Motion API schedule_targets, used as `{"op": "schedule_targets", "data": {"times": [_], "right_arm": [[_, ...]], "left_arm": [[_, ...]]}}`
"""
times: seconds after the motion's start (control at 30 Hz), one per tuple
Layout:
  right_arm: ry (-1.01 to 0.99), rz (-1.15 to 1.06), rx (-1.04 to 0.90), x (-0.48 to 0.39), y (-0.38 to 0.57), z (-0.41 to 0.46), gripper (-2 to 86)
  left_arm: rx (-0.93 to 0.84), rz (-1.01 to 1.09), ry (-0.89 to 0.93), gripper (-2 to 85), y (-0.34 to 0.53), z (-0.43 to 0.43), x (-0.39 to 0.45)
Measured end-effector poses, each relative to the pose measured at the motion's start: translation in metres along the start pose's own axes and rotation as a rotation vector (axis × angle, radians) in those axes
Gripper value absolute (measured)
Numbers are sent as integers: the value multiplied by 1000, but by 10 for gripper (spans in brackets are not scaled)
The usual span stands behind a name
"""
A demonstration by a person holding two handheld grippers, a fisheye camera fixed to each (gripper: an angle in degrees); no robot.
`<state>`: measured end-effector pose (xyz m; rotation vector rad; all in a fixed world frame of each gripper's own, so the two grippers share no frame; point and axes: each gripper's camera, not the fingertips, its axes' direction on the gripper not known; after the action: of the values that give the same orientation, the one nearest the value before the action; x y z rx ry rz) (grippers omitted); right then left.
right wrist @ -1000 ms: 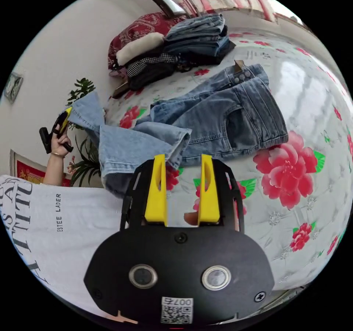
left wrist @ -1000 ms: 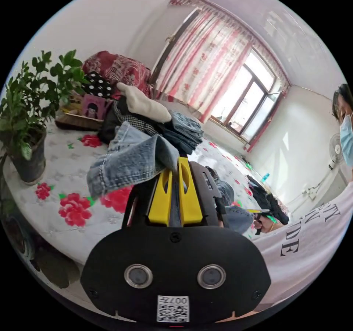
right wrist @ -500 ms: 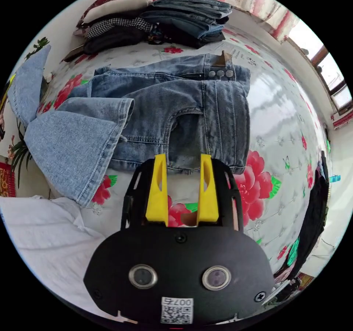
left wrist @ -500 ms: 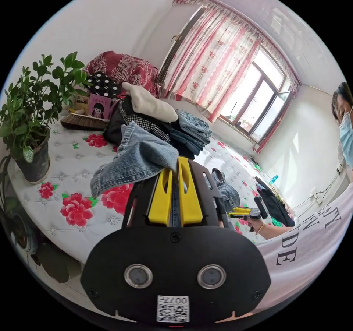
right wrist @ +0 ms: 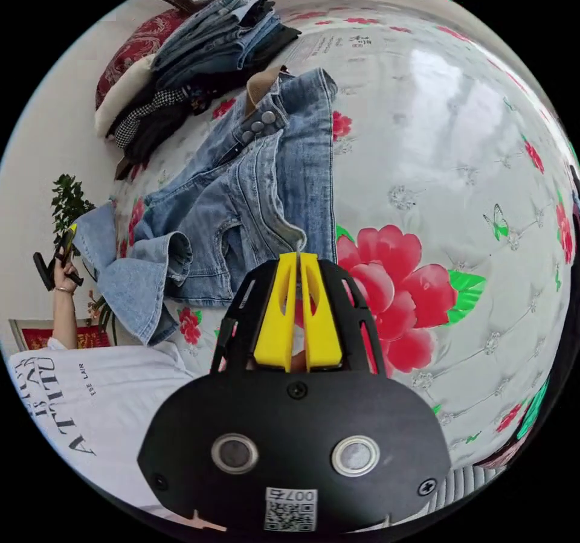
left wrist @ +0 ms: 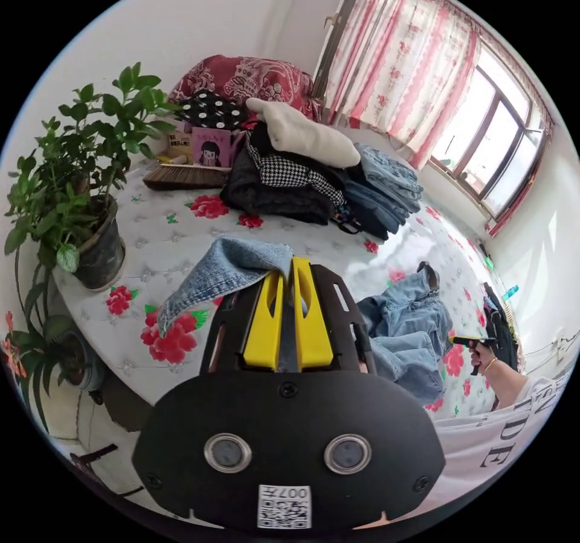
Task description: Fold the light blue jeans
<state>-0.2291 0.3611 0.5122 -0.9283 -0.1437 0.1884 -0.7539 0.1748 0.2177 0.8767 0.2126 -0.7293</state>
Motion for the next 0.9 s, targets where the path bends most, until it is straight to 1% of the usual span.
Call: {"op": "schedule_targets", "data": {"times": [0.07, 0.1, 0.13, 0.17, 0.2, 0.23, 0.27, 0.3, 0.37, 0.4, 0.47, 0.53, 0.6, 0.63, 0.7, 0.73, 0.77, 0.8, 0.87, 0.9], "right_arm": [[-198, 17, 167, 19, -15, -64, 2], [-244, 15, 208, 22, -20, -83, 1], [-276, 4, 292, 21, -28, -123, 0], [-250, -25, 398, 12, -32, -168, -1], [-235, -47, 457, 7, -32, -193, -1], [-219, -86, 580, -4, -25, -243, -2], [-207, -113, 706, -13, -10, -290, -2], [-208, -125, 769, -16, 0, -311, -2], [-214, -163, 980, -19, 51, -377, -2], [-217, -172, 1025, -18, 66, -388, -2], [-202, -180, 1133, -6, 127, -417, -2], [-183, -178, 1140, 6, 169, -419, -2], [-139, -155, 1084, 19, 205, -406, -2], [-97, -121, 1024, 29, 226, -389, -2], [-34, -46, 924, 46, 256, -355, -2], [-10, 22, 848, 61, 273, -328, -2], [-8, 109, 768, 79, 285, -297, -2], [-8, 157, 722, 89, 290, -280, -1], [18, 354, 533, 122, 306, -208, 0], [29, 397, 497, 128, 310, -192, 0]], "left_arm": [[12, 8, 65, -2, -43, 2, 8], [43, 10, 83, -3, -74, -3, 16], [67, 8, 91, -3, -90, -9, 20], [136, 1, 134, -3, -119, -28, 28], [227, -11, 207, -4, -144, -53, 33], [277, -17, 240, -4, -154, -67, 35], [371, -19, 296, -4, -169, -97, 38], [443, -4, 327, -5, -178, -126, 41], [497, 29, 340, -5, -180, -160, 45], [518, 54, 342, -5, -173, -176, 47], [518, 87, 347, -4, -155, -191, 48], [475, 113, 366, -4, -131, -194, 47], [356, 120, 387, -2, -94, -182, 43], [314, 122, 387, -1, -85, -175, 43], [109, 105, 365, 3, -42, -131, 42], [59, 100, 351, 6, -30, -116, 43], [-45, 71, 322, 12, -5, -82, 43], [-168, 9, 307, 20, 22, -42, 40], [-318, -81, 300, 43, 62, 14, 36], [-370, -114, 288, 56, 86, 39, 36]]}}
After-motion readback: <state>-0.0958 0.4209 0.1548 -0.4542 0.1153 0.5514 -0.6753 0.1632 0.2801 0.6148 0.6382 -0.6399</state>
